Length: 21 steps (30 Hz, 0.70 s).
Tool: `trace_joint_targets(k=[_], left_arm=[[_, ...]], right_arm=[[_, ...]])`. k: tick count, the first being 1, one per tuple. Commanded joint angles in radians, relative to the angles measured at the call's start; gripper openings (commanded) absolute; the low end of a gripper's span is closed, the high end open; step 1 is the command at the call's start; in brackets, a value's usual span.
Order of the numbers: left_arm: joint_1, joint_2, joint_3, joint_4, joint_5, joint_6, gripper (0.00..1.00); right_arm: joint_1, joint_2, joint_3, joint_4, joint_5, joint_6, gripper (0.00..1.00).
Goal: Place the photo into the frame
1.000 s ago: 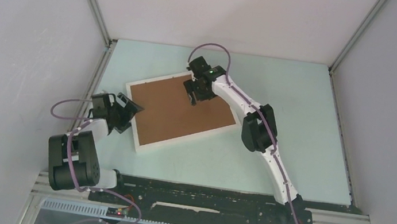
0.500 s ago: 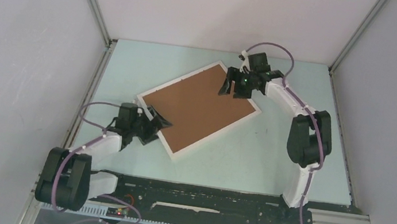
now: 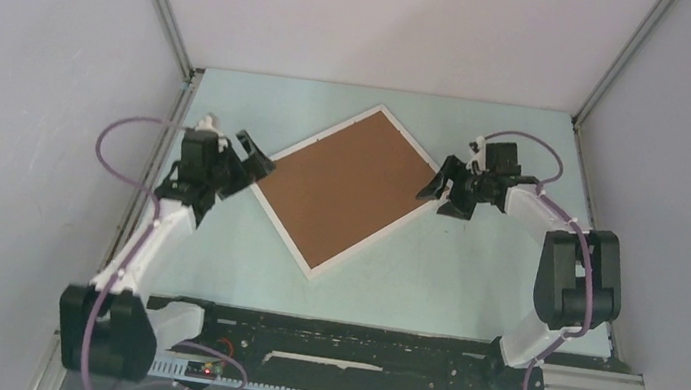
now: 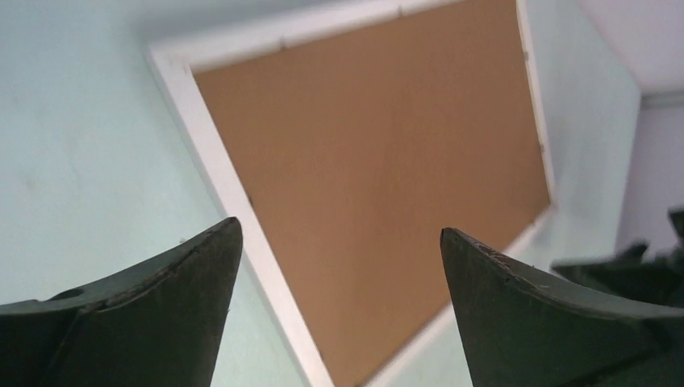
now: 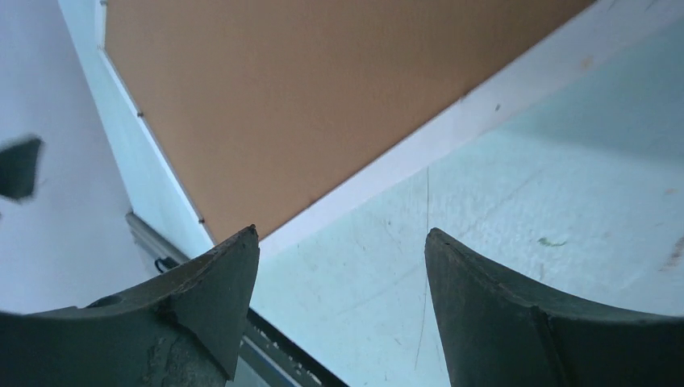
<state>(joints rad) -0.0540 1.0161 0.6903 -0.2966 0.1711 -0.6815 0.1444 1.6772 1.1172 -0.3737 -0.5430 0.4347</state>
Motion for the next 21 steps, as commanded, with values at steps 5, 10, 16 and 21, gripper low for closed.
trace_joint_targets(k=[5,10,16,21], left_arm=[[0.075,0.551,0.466,0.025,-0.079,0.196,1.00],[0.097,0.867,0.761,-0.043,0.062,0.277,1.00],[0.077,1.050,0.869,-0.091,0.222,0.276,0.98],[0.039,1.000,0.658,0.002,0.326,0.178,0.95]], right_arm=[[-0.002,0.004,-0.138,0.204,-0.178,0.101,0.83],[-0.007,0.077,-0.163,0.311,-0.225,0.142,0.82],[-0.007,0.151,-0.161,0.436,-0.265,0.207,0.81],[-0.005,0.184,-0.143,0.459,-0.257,0.221,0.80]])
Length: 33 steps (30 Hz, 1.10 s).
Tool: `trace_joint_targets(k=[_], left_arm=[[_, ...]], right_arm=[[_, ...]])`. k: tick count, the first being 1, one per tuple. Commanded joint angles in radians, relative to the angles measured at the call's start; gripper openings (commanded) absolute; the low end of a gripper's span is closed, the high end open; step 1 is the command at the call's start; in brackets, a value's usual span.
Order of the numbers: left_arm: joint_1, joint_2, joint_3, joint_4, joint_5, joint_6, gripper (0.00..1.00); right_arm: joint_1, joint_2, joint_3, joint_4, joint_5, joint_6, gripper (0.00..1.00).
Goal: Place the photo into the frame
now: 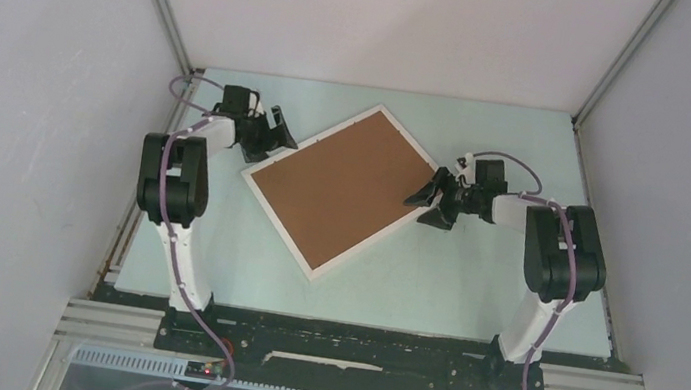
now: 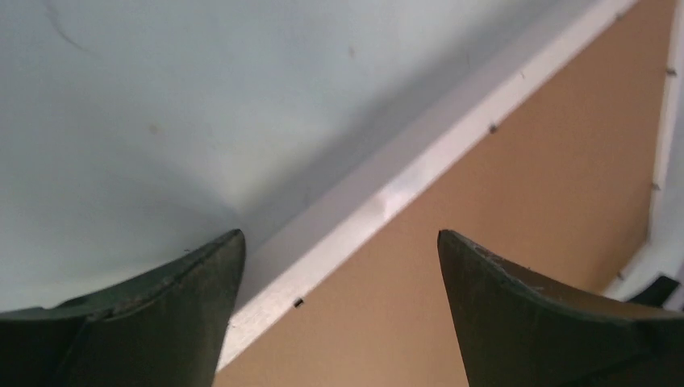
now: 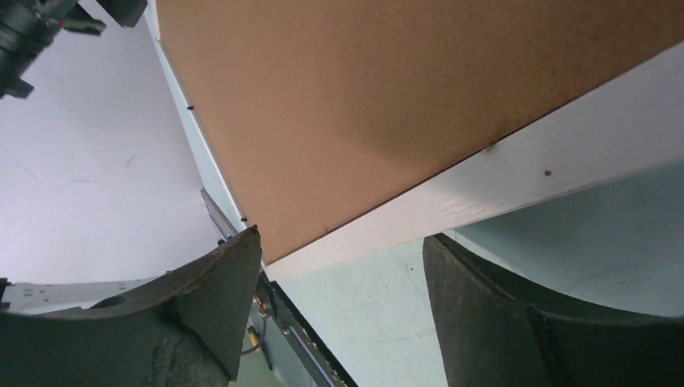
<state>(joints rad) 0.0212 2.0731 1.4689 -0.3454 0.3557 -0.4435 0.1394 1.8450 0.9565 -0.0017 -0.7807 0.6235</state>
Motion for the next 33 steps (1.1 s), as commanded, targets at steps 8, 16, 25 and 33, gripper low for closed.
trace_joint_targets(k=[8,16,25,33], left_arm=[[-0.244,-0.399,-0.712,0.511,0.239,-0.365,0.90],[-0.211,-0.746,-0.888,0.293,0.116,-0.172,0.97],[-0.130,-0.884,-1.052,0.269,0.165,-0.263,0.97],[-0.056,-1.040,-1.156,0.276,0.124,-0.309,0.76]], right_arm=[[-0.008,0.070,0.122,-0.036,0.026,-0.028,0.79],[-0.014,0.076,0.145,-0.157,0.054,-0.131,0.78],[-0.015,0.063,0.144,-0.174,0.052,-0.152,0.77],[0.002,0.089,0.137,-0.160,0.032,-0.144,0.74]])
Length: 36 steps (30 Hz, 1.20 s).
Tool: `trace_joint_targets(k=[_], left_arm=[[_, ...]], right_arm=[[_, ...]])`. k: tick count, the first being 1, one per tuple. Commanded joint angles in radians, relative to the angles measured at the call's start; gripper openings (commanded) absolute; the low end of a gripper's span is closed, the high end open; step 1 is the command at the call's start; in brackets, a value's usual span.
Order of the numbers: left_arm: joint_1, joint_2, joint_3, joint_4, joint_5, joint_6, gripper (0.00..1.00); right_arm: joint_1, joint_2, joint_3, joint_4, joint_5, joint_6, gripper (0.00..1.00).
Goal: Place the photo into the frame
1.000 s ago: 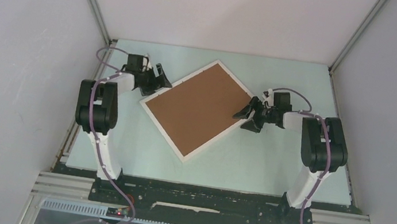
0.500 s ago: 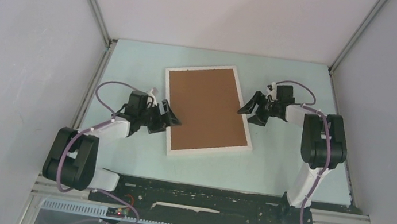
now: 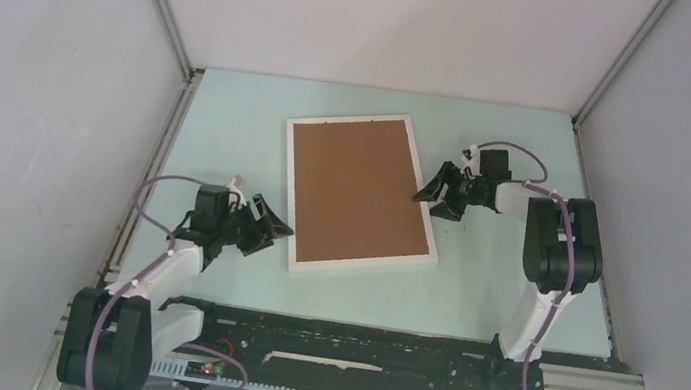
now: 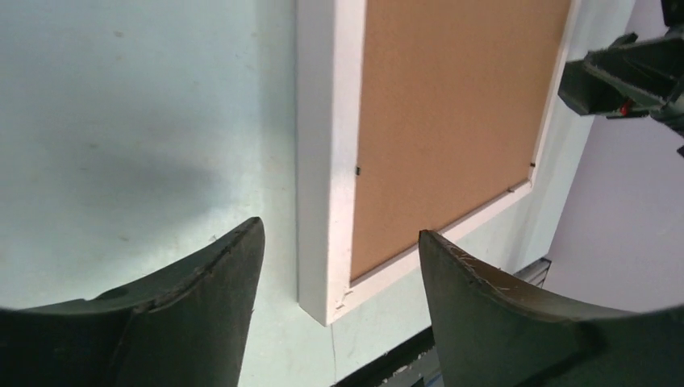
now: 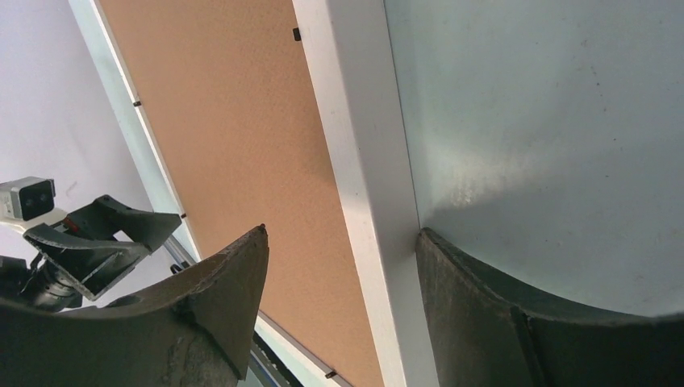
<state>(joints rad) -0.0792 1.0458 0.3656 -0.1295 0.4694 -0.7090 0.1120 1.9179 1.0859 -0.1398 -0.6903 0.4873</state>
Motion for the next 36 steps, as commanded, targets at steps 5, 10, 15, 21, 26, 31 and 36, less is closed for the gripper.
trace_joint_targets(k=[5,10,15,21,26,31,36], left_arm=[[0.051,0.100,-0.012,0.093,0.013,-0.028,0.58],[0.049,0.183,0.031,0.119,0.027,-0.010,0.58],[0.047,0.233,0.044,0.154,0.022,-0.003,0.55],[0.045,0.281,0.026,0.185,-0.002,-0.005,0.53],[0.075,0.207,-0.013,0.247,0.008,-0.039,0.59],[0.120,0.126,-0.037,0.163,-0.026,-0.005,0.64],[0.123,0.162,-0.040,0.142,-0.027,0.011,0.57]], right_arm=[[0.029,0.015,0.008,-0.012,-0.064,-0.006,0.73],[0.029,0.020,0.007,-0.003,-0.075,-0.008,0.72],[0.037,0.030,0.008,0.014,-0.091,0.002,0.71],[0.039,0.034,0.007,0.017,-0.095,0.001,0.70],[0.040,0.030,0.007,0.013,-0.099,-0.004,0.69],[0.040,0.032,0.008,0.014,-0.104,-0.002,0.69],[0.040,0.031,0.007,0.019,-0.109,-0.001,0.68]])
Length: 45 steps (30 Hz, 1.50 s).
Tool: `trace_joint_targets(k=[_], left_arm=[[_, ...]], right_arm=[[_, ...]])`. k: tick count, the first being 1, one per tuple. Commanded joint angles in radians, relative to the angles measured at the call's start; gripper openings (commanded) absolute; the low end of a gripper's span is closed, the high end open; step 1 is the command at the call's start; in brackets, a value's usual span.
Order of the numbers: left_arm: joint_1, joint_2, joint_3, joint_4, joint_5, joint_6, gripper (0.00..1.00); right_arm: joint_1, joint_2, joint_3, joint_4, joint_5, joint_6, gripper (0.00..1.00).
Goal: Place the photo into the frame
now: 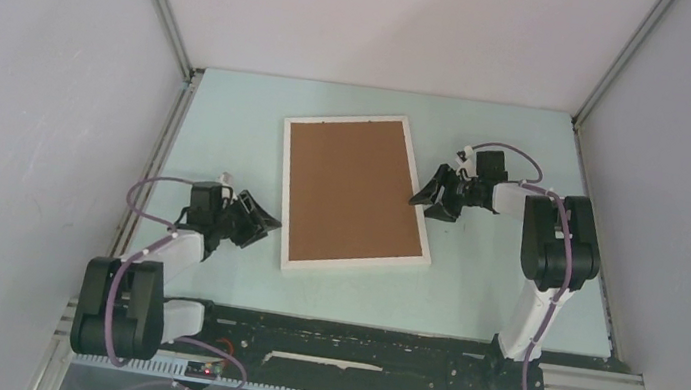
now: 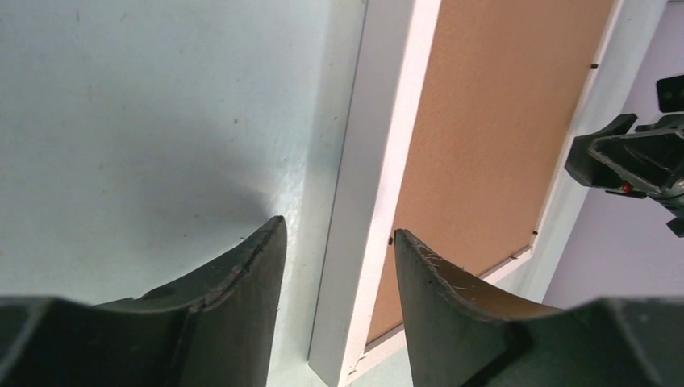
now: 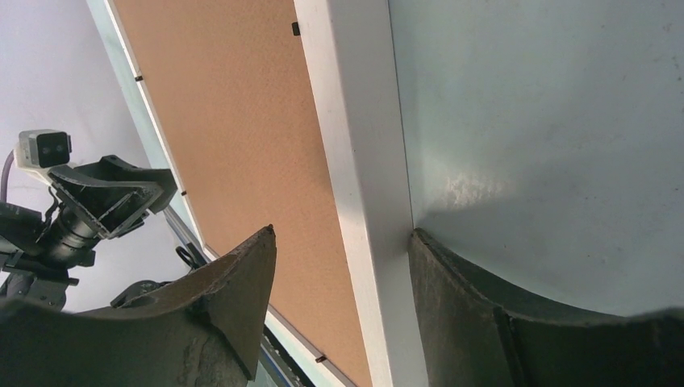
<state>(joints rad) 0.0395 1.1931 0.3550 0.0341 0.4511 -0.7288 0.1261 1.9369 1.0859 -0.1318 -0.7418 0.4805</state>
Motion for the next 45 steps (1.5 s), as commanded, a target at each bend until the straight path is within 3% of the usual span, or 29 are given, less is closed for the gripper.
trace_joint_targets(k=[1,18,24,30,38,45], left_arm=[[0.001,0.023,-0.028,-0.017,0.003,0.032,0.57],[-0.083,0.113,-0.008,0.007,0.010,0.034,0.52],[-0.094,0.069,-0.008,-0.028,-0.019,0.022,0.52],[-0.078,-0.043,-0.014,-0.085,-0.035,0.001,0.61],[-0.058,-0.020,-0.007,-0.120,-0.078,0.026,0.52],[-0.059,0.043,0.022,-0.086,-0.069,0.029,0.52]], right_arm=[[0.026,0.011,0.007,0.013,-0.059,0.007,0.68],[0.034,0.010,0.007,0.020,-0.069,0.012,0.66],[0.034,0.010,0.007,0.025,-0.073,0.013,0.66],[0.035,0.009,0.007,0.023,-0.073,0.014,0.66],[0.037,0.007,0.007,0.026,-0.079,0.013,0.66],[0.037,0.003,0.008,0.018,-0.080,0.008,0.65]])
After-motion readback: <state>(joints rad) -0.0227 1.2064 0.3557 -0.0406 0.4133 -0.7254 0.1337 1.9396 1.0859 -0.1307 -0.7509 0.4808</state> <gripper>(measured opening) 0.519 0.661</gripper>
